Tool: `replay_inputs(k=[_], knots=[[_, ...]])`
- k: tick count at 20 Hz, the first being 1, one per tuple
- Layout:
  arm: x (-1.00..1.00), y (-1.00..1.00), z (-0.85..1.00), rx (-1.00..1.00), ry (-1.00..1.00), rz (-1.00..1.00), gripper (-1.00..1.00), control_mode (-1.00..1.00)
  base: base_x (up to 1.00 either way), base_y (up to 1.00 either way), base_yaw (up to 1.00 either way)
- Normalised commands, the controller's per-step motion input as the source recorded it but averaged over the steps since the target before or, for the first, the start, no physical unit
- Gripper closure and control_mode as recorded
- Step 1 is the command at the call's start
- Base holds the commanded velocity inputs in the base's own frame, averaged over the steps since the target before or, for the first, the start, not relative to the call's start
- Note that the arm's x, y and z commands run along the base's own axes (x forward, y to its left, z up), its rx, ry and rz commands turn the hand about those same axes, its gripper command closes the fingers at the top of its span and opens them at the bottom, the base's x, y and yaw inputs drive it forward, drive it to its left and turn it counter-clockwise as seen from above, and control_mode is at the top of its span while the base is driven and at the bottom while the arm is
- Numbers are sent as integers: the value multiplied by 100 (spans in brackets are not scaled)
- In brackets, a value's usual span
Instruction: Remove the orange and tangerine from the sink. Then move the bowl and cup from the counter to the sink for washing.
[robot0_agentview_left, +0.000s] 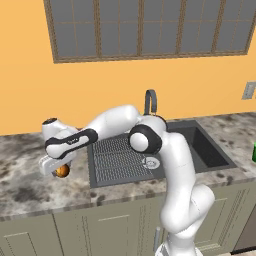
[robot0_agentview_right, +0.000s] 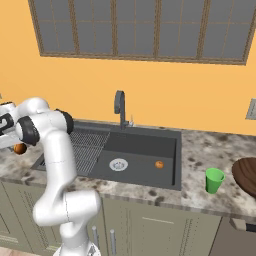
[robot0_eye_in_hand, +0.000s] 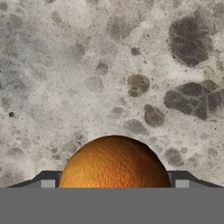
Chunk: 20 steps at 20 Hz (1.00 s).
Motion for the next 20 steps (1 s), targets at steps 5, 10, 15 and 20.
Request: replay_inputs(k=[5,10,15,20], knots=[[-1,-8,-16,0,0,-3,-100,-100,0,0,0],[0,-6,-3,0,0,-9,-100,-100,0,0,0],[-6,-4,4,0,0,-6,-100,-100,0,0,0],[-5,-1,15,-1,-5,-5,-100,-100,0,0,0]])
